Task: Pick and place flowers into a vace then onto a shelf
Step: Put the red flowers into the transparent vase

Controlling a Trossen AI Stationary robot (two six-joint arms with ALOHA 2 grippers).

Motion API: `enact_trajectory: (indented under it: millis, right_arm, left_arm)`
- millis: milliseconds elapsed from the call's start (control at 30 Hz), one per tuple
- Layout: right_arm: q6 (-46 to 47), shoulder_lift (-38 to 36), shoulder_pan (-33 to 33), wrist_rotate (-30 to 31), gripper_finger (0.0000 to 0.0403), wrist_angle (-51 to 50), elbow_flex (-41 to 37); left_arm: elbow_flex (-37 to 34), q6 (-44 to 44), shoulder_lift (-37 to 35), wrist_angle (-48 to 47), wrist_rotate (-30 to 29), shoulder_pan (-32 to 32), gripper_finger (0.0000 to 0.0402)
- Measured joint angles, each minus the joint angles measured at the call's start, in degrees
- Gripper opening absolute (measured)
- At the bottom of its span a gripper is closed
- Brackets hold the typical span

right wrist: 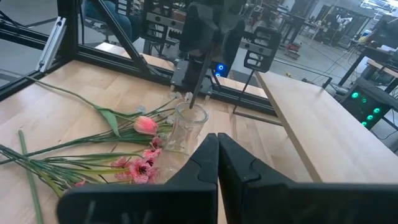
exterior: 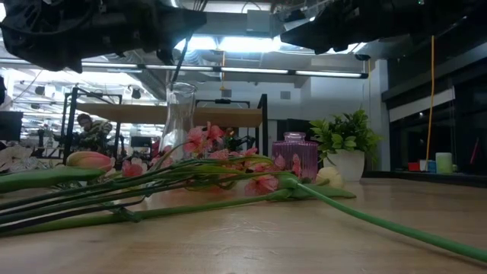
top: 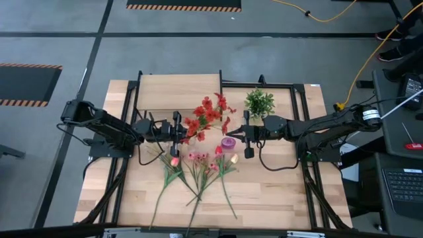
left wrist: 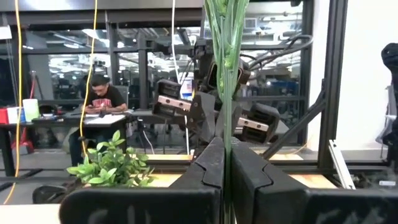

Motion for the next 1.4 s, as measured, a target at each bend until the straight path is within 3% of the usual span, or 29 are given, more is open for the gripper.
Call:
enact_trajectory:
  millis: [700, 1100, 1400]
  right_arm:
    - [0.0, 0.0, 0.0, 0.0, 0.0002, 0.0, 0.0]
    - [0.0, 0.0, 0.0, 0.0, 0.0002, 0.0, 0.0]
    - [0.0, 0.0, 0.0, 0.0, 0.0002, 0.0, 0.0]
  left_arm:
    - [0.0, 0.5, 2.9, -3.5, -0.5, 0.0, 0.0007]
    - [-0.1, 0.5, 11.4, 4.6, -2.9, 0.0, 0.0009]
    - [-0.1, 1.5, 12.3, 6.1, -0.6, 0.0, 0.0013]
